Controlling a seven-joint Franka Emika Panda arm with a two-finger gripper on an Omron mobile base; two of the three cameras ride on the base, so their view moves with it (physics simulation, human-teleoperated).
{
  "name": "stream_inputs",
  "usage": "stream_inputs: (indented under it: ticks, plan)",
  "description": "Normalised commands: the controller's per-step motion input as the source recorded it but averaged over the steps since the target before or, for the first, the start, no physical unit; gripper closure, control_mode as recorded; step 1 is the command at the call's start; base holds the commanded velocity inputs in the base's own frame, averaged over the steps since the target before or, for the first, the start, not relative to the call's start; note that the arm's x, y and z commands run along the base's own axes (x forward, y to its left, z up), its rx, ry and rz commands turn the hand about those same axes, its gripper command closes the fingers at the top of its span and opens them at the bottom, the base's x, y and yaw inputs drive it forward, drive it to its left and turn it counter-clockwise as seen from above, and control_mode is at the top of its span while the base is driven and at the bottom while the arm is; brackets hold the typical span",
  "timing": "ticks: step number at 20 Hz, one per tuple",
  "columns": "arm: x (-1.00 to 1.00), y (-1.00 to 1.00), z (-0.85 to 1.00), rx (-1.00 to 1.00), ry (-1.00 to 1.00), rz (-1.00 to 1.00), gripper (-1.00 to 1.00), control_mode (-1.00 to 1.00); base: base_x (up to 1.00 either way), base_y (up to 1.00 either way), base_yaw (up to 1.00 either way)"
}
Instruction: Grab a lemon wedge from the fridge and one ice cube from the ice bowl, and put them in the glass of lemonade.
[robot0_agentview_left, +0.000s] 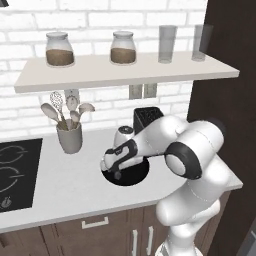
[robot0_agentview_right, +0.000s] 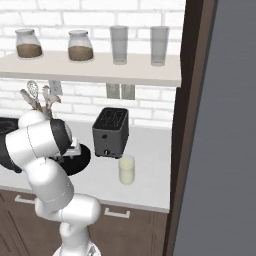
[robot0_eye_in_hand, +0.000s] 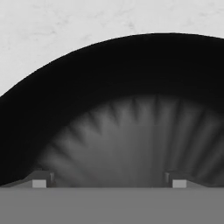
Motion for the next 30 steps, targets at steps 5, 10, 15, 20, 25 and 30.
stream_inputs:
  ticks: [5,10,15,20,25,30]
  plan:
    - [0.0,0.0,-0.32,0.0,0.0,0.0,-1.0,-1.0,0.0,0.0,0.0]
    - [-0.16,0.03,-0.28,-0.01,0.0,0.0,-1.0,-1.0,0.0,0.0,0.0]
    - [-0.13,0.0,-0.03,0.0,-0.01,0.0,-1.0,-1.0,0.0,0.0,0.0]
    - [-0.08,0.0,0.0,0.0,0.0,0.0,-1.0,-1.0,0.0,0.0,0.0]
    - [-0.03,0.0,-0.01,0.0,0.0,0.0,1.0,-1.0,0.0,0.0,0.0]
    - [0.0,0.0,0.0,0.0,0.0,0.0,1.0,-1.0,0.0,0.0,0.0]
